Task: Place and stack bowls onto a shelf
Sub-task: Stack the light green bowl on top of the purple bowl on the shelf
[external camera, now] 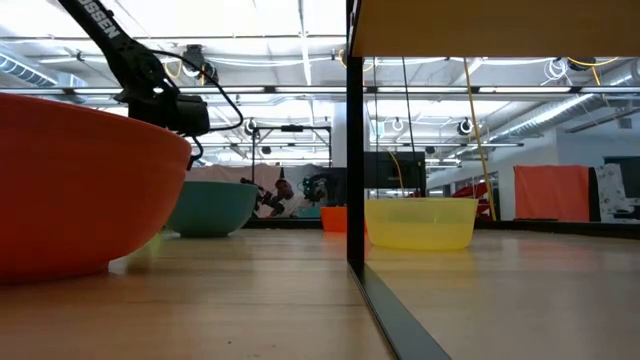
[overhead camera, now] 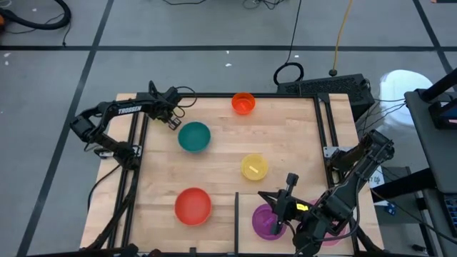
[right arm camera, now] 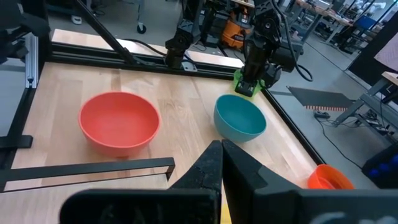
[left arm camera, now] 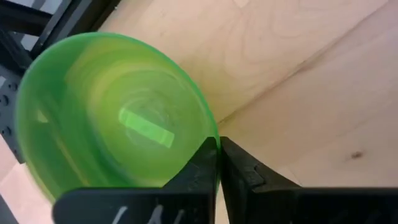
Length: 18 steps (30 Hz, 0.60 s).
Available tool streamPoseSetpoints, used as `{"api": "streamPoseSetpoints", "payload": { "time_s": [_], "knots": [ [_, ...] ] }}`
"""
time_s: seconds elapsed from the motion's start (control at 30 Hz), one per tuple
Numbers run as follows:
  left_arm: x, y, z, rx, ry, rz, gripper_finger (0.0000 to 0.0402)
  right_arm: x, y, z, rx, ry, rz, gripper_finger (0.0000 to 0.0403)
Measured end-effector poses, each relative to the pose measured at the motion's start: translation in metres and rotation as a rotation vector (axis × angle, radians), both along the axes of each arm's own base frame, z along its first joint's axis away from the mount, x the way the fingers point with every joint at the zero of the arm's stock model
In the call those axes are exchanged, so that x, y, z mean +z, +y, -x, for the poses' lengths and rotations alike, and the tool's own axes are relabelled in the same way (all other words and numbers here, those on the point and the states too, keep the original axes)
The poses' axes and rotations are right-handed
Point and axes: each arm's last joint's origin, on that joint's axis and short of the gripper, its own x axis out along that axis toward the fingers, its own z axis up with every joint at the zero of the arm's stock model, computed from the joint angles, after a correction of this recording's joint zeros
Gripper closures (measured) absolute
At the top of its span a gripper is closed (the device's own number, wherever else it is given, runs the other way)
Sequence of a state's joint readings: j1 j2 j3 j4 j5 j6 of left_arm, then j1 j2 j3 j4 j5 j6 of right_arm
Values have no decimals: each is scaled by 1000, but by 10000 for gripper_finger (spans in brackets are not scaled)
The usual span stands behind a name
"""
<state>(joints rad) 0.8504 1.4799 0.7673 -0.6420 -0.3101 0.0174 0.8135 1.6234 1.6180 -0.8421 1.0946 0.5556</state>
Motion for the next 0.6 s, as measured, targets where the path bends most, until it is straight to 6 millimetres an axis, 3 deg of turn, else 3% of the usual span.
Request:
{"api": "streamPoseSetpoints", "payload": {
  "time_s": [0.27, 0.6],
  "knots": [
    [5, -16, -10, -69, 24, 48, 395, 0, 0, 0, 0, 0, 0, 403],
    [56, -46, -19, -119, -32, -26, 388, 0, 0, 0, 0, 6, 5, 403]
  ]
}}
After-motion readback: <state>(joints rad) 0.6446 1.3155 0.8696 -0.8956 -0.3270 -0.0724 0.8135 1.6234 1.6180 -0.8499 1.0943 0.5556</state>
